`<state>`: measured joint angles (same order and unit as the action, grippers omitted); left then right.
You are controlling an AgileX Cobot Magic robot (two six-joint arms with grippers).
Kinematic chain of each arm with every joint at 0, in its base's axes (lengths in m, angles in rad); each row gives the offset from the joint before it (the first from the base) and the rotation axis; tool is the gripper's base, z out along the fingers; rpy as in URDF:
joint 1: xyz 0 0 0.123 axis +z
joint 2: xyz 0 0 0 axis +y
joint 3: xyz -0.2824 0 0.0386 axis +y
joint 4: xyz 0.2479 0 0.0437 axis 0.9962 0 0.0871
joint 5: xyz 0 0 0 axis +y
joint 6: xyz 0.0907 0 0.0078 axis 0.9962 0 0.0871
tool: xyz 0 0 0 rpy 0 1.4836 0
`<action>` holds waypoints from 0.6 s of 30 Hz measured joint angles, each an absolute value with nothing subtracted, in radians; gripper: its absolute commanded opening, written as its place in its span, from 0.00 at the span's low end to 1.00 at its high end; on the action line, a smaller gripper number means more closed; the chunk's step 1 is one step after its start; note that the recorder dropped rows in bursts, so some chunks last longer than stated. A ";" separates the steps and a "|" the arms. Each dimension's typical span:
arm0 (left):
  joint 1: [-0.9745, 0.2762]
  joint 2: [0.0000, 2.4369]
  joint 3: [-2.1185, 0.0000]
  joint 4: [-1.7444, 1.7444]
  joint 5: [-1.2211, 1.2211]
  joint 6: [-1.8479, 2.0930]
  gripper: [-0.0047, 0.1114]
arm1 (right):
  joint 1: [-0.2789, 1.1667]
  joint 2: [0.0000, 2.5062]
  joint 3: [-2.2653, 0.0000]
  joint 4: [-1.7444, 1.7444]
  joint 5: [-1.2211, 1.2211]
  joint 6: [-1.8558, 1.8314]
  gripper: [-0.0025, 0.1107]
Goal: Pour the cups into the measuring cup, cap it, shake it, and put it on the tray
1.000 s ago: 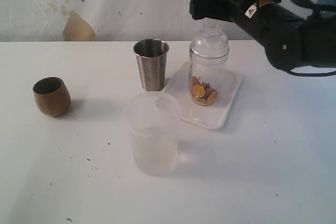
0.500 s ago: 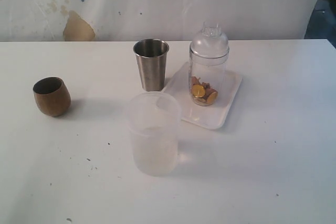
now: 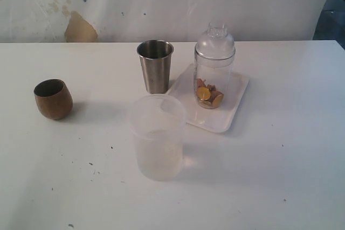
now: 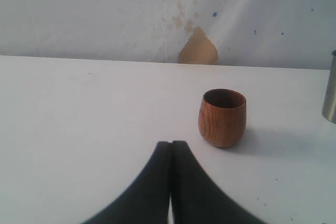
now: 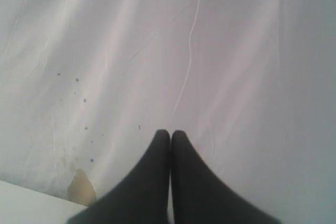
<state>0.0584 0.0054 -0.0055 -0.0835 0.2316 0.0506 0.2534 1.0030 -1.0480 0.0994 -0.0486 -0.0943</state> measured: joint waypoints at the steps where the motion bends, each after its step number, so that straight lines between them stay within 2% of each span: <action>1: 0.058 0.005 -0.006 -0.084 0.232 0.051 0.04 | 0.253 0.978 -1.032 0.099 -0.044 -0.088 0.02; 18: 0.058 0.005 -0.006 -0.084 0.232 0.051 0.04 | 0.251 0.440 -0.750 0.099 0.071 -0.047 0.02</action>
